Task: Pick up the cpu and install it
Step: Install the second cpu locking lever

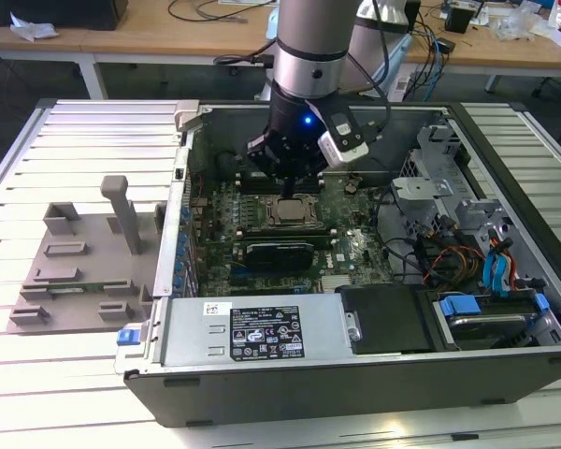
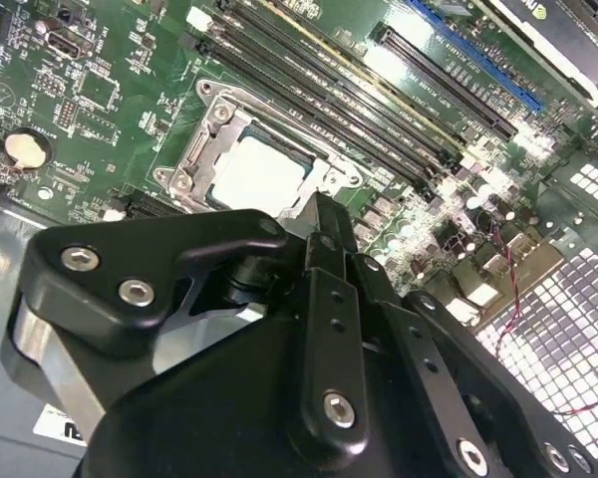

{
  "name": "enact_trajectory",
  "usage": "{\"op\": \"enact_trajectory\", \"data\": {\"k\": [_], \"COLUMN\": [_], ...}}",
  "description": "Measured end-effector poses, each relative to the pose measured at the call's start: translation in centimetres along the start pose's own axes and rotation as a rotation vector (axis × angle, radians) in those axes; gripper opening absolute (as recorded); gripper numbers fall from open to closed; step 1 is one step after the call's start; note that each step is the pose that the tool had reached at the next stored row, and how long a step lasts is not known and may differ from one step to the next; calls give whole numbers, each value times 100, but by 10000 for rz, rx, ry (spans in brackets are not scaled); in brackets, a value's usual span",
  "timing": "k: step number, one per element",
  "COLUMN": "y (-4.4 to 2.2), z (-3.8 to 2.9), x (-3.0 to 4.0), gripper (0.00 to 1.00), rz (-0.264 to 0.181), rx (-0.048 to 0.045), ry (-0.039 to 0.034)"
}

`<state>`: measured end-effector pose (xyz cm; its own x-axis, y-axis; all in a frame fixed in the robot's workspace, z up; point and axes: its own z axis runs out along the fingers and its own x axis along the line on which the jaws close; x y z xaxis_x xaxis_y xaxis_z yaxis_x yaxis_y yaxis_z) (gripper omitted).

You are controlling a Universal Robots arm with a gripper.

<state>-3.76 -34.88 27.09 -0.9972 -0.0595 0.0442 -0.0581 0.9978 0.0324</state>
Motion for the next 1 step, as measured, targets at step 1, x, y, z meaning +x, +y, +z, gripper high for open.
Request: {"op": "enact_trajectory", "data": {"k": [1], "y": [0], "z": [0], "x": [0], "gripper": [11], "rz": [0], "rx": [0], "ry": [0]}}
